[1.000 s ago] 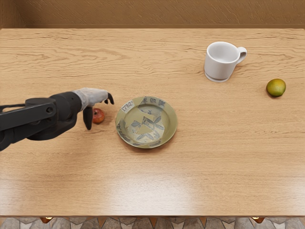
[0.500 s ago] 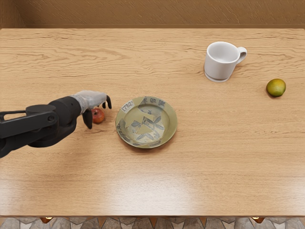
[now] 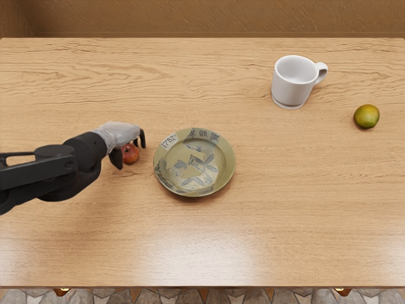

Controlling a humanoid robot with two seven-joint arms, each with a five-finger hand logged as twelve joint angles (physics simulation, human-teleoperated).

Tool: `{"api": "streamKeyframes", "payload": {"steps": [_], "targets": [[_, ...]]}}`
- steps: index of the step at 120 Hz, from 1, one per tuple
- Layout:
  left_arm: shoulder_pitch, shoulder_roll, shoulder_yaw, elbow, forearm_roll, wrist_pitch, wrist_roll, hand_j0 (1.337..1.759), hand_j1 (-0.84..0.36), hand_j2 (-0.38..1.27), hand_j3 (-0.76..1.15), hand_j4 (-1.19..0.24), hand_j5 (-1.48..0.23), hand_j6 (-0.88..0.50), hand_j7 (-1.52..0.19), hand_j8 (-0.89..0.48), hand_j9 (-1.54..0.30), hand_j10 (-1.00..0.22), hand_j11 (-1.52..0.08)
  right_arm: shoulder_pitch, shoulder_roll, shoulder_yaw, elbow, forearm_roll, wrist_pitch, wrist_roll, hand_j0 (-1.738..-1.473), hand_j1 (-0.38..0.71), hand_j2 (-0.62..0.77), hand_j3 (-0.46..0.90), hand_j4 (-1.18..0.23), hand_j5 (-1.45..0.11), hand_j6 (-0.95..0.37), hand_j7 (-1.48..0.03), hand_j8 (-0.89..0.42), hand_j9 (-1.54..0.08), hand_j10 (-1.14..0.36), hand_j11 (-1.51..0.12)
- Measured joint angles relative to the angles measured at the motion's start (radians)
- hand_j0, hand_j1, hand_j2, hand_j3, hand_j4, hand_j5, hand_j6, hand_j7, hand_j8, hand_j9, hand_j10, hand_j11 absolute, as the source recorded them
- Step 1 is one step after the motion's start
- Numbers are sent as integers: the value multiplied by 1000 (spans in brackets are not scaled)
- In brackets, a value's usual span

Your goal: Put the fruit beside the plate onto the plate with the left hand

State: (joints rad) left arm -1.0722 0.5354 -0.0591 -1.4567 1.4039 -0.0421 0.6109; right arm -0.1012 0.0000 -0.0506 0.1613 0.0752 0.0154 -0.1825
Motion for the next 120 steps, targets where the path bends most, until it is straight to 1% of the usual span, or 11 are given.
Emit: {"api": "streamKeyframes", "payload": {"steps": [38,62,77,78,83,84,94,97,102,106,120], "targets": [[0,-17,25,1,24,28,0,1658,-254,112,0,-512,-657,-508,-659,-497,-660,-510,-660,0,0,0,0,0,0,0,-1658,-349,0,0,0,0,0,0,0,0,0,0],[0,-17,27,1,28,30,0,1656,-284,225,0,-602,-767,-500,-775,-464,-780,-596,-779,0,0,0,0,0,0,0,-1658,-349,0,0,0,0,0,0,0,0,0,0],[0,-17,28,2,30,29,1,1655,-279,328,0,-661,-845,-530,-853,-487,-859,-654,-856,0,0,0,1,0,0,0,-1658,-349,0,0,0,0,0,0,0,0,0,0],[0,-17,28,2,30,29,1,1654,-252,262,0,-662,-853,-525,-861,-476,-866,-656,-863,0,0,0,1,0,0,0,-1658,-349,0,0,0,0,0,0,0,0,0,0],[1,-17,28,4,30,28,1,1654,-259,287,0,-676,-872,-529,-880,-476,-887,-661,-883,0,0,0,0,0,0,0,-1658,-349,0,0,0,0,0,0,0,0,0,0],[1,-17,28,4,29,28,1,1653,-227,267,0,-676,-881,-522,-888,-461,-894,-648,-890,0,0,0,0,0,0,0,-1658,-349,0,0,0,0,0,0,0,0,0,0],[5,-17,28,8,28,28,0,1652,-261,291,1,-696,-908,-532,-910,-473,-918,-655,-920,0,0,0,0,0,0,0,-1658,-349,0,0,0,0,0,0,0,0,0,0],[8,-16,28,9,30,29,0,1642,-274,217,169,-708,-902,-509,-912,-451,-927,-642,-930,0,0,0,0,0,0,0,-1658,-349,0,0,0,0,0,0,0,0,0,0],[9,-15,28,11,30,29,0,1634,-270,182,214,-716,-909,-491,-923,-436,-940,-637,-944,0,0,0,0,0,0,0,-1658,-349,0,0,0,0,0,0,0,0,0,0],[8,-13,28,12,28,29,0,1632,-268,199,150,-718,-919,-484,-931,-433,-947,-641,-952,0,0,0,0,0,0,0,-1658,-349,0,0,0,0,0,0,0,0,0,0],[-10,-12,24,12,17,18,0,1639,-262,203,96,-716,-953,-484,-954,-427,-963,-639,-966,0,0,0,0,0,0,0,-1658,-349,0,0,0,0,0,0,0,0,0,0]]}}
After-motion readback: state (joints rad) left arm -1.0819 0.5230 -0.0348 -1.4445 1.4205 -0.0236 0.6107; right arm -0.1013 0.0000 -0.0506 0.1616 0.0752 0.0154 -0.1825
